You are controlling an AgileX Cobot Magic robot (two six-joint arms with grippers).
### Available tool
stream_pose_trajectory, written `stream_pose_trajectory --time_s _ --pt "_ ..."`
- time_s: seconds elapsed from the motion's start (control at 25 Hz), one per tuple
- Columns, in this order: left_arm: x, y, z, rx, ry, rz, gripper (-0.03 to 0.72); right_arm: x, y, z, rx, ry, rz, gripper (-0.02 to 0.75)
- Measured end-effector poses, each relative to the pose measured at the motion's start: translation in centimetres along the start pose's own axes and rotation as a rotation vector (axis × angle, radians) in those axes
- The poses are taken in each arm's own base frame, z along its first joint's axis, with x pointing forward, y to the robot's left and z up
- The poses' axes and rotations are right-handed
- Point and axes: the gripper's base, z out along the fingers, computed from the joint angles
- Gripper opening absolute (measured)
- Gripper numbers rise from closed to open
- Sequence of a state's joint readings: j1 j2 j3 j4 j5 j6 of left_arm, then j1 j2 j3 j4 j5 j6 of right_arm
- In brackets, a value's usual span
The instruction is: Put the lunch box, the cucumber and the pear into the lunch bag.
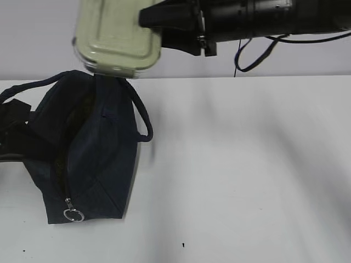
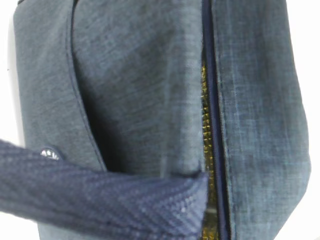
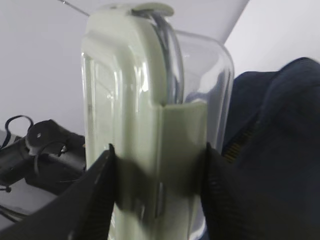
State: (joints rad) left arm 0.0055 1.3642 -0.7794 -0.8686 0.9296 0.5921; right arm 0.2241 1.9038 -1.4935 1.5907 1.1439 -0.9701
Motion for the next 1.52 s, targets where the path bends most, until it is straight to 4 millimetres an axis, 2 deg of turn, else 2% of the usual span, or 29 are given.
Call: stream_pose_trajectory --time_s 0.12,0.24,0.32,0.52,0.68,0.96,1.2,1.52 --pt "0.0 0.0 0.0 0.005 -0.003 -0.004 -0.015 0.5 1.6 2.7 -0.036 0.034 -0.033 0.376" --pt "0.0 -0.1 0.0 0.006 -0.004 -0.006 -0.015 1.1 1.5 4.7 -0.031 0.047 -0.028 0.376" --pt "-0.1 -0.1 0.0 0.007 -0.006 -0.007 -0.015 1.4 0.6 5.5 -0.004 0.045 -0.013 0.376" --pt "-0.1 -0.1 0.0 0.009 -0.007 -0.008 -0.015 2.3 -3.2 6.7 0.054 0.025 0.083 0.375" --pt "-0.1 -0.1 0.0 0.007 -0.01 -0.009 -0.015 3.5 -5.5 7.3 0.063 0.06 0.154 0.375" --pt "-0.1 0.0 0.0 0.004 -0.016 -0.009 -0.015 5.0 -7.0 6.5 0.189 0.244 0.137 0.375" --pt "-0.2 0.0 0.0 0.003 -0.026 -0.013 -0.015 5.7 -7.3 6.7 0.247 0.297 0.136 0.375" --pt "-0.4 -0.2 0.0 0.021 -0.043 -0.032 -0.015 5.6 -7.6 7.5 0.33 0.238 0.133 0.384"
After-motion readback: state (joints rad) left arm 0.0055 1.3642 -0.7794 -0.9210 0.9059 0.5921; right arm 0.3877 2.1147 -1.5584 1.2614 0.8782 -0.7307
